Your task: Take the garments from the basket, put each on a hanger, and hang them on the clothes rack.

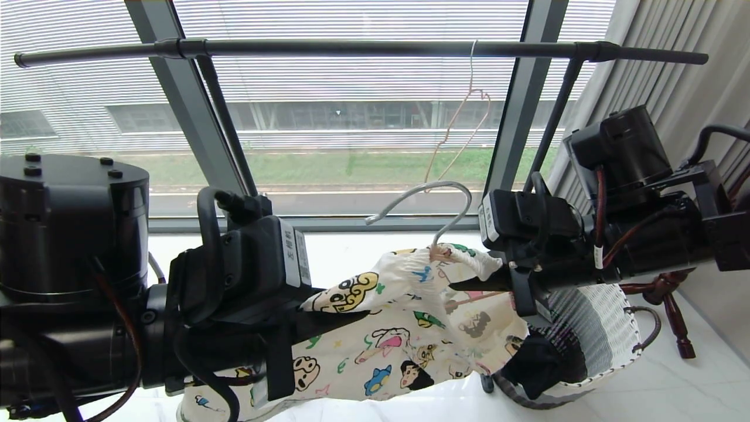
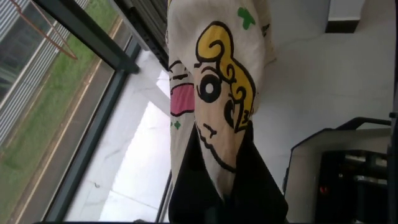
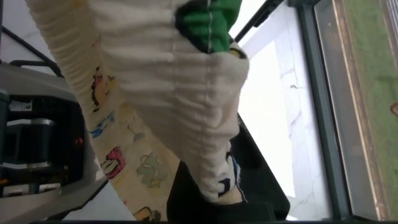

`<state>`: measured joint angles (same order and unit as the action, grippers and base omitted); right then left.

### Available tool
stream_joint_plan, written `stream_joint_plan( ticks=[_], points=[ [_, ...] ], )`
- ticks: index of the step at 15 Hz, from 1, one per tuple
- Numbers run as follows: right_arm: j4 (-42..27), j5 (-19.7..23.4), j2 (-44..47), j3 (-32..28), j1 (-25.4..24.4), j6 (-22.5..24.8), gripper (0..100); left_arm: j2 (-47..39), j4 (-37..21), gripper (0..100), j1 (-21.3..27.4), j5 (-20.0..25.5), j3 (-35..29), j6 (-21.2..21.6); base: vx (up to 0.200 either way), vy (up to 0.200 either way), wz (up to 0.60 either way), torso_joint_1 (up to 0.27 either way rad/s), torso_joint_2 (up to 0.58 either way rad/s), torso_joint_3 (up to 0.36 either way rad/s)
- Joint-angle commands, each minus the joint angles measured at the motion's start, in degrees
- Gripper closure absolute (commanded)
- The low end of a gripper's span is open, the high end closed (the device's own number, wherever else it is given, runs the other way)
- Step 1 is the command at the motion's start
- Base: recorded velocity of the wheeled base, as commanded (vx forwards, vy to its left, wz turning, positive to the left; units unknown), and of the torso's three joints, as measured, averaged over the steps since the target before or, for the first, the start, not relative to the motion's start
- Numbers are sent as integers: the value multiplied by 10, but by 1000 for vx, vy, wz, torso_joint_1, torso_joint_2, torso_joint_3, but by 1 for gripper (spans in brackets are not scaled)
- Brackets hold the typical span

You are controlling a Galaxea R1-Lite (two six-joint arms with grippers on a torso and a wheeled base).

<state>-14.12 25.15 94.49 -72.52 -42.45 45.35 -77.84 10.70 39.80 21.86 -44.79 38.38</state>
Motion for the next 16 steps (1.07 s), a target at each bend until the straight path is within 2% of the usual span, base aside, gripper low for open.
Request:
stream_joint_plan(
  ticks=[1, 4, 7, 9, 10, 11, 12, 13, 14, 16],
  points=[
    [1, 0, -1, 1, 0, 0, 100, 1, -1, 0, 0, -1, 5, -1, 0, 0, 0, 0, 0, 0],
    [1, 0, -4, 0, 3, -2, 100, 5, 0, 0, -13, -3, 6, -4, 0, 0, 0, 0, 0, 0],
    [1, -5, -18, 3, 53, -3, 100, 13, 13, 0, -90, -4, 6, -9, 0, 0, 0, 0, 0, 0],
    [1, -5, -20, 3, 102, -25, 100, 31, 15, 0, -149, -3, 8, -49, 0, 0, 0, 0, 0, 0],
    [2, -6, -20, -1, 103, -89, 100, 41, 16, 0, -173, -3, 7, -91, 0, 0, 0, 0, 0, 0],
    [11, -16, -20, -11, 90, -177, 100, 55, 15, 0, -185, -3, 4, -150, 0, 0, 0, 0, 0, 0],
    [35, -58, -16, -24, 57, -258, 100, 68, 16, 0, -186, -3, -4, -216, 0, 0, 0, 0, 0, 0],
    [72, -119, -4, -32, 20, -330, 100, 78, 16, 0, -186, -3, -14, -264, 0, 0, 0, 0, 0, 0],
    [117, -171, 16, -41, -15, -386, 100, 80, 15, 0, -178, -2, -21, -287, 0, 0, 0, 0, 0, 0],
    [154, -222, 54, -67, -55, -417, 100, 78, 15, 0, -137, -1, -32, -291, 0, 0, 0, 0, 0, 0]
  ],
)
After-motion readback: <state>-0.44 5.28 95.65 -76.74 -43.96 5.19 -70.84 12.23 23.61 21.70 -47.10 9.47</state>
